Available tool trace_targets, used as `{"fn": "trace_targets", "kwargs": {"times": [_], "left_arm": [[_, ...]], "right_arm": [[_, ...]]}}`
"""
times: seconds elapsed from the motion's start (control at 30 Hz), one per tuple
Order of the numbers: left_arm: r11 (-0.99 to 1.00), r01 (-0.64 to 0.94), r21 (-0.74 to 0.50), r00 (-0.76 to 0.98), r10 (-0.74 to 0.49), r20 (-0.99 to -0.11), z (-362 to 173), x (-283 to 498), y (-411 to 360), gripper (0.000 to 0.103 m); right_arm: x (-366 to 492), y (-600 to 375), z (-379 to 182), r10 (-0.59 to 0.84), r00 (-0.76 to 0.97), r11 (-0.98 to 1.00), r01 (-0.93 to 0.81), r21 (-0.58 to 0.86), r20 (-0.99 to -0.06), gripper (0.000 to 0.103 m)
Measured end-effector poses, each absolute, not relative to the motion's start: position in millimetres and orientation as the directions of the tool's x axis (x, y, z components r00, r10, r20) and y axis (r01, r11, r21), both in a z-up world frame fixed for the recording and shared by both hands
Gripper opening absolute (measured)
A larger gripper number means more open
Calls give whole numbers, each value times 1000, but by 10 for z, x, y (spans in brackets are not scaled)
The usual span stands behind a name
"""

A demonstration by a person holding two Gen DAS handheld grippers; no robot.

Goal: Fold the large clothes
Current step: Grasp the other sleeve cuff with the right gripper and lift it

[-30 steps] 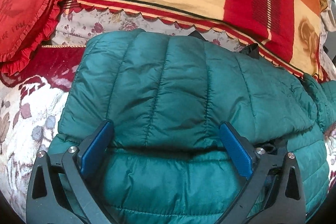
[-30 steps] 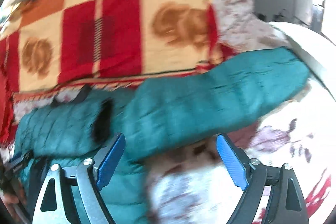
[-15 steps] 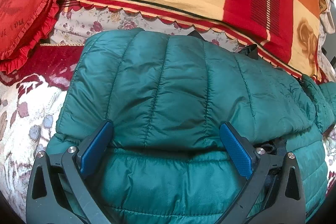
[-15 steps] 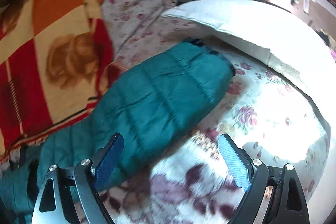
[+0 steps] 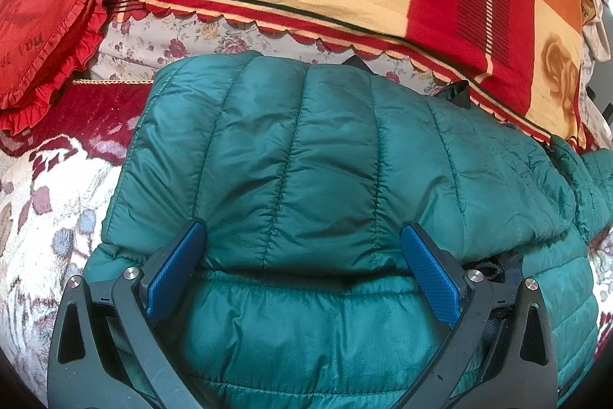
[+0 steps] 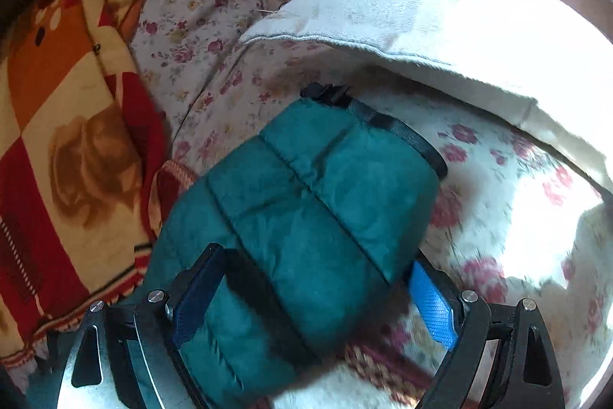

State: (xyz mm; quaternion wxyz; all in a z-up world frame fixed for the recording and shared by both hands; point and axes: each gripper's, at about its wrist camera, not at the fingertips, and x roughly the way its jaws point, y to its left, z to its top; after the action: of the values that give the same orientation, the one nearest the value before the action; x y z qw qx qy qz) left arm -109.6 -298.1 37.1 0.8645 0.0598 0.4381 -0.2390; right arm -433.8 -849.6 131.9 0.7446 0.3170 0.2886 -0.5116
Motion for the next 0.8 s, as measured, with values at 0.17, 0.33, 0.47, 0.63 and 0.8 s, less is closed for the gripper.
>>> {"fn": "trace_targets", "kwargs": {"times": [0.17, 0.33, 0.47, 0.63, 0.8], "left_arm": [[879, 466, -105, 502, -360, -787, 368, -1094, -2990, 102], [879, 465, -104, 502, -359, -787, 368, -1093, -2993, 102], [879, 465, -104, 503, -359, -786, 369, -1092, -2992, 102], [879, 466, -104, 503, -359, -786, 367, -1095, -2996, 102], [879, 466, -103, 503, -359, -786, 368, -1095, -2996, 102]], "right_arm": [[-4190, -8538, 1285, -615, 262, 286, 953, 99, -744, 48], [-4168, -8465, 1318, -601, 312, 360, 928, 100, -736, 14], [-4222, -8234, 1495, -590, 416, 430, 887, 167, -692, 13], [-4136, -7818, 1726, -564, 506, 537, 825, 176, -653, 13], [-3962, -7382, 1887, -533, 550, 628, 766, 135, -643, 13]]}}
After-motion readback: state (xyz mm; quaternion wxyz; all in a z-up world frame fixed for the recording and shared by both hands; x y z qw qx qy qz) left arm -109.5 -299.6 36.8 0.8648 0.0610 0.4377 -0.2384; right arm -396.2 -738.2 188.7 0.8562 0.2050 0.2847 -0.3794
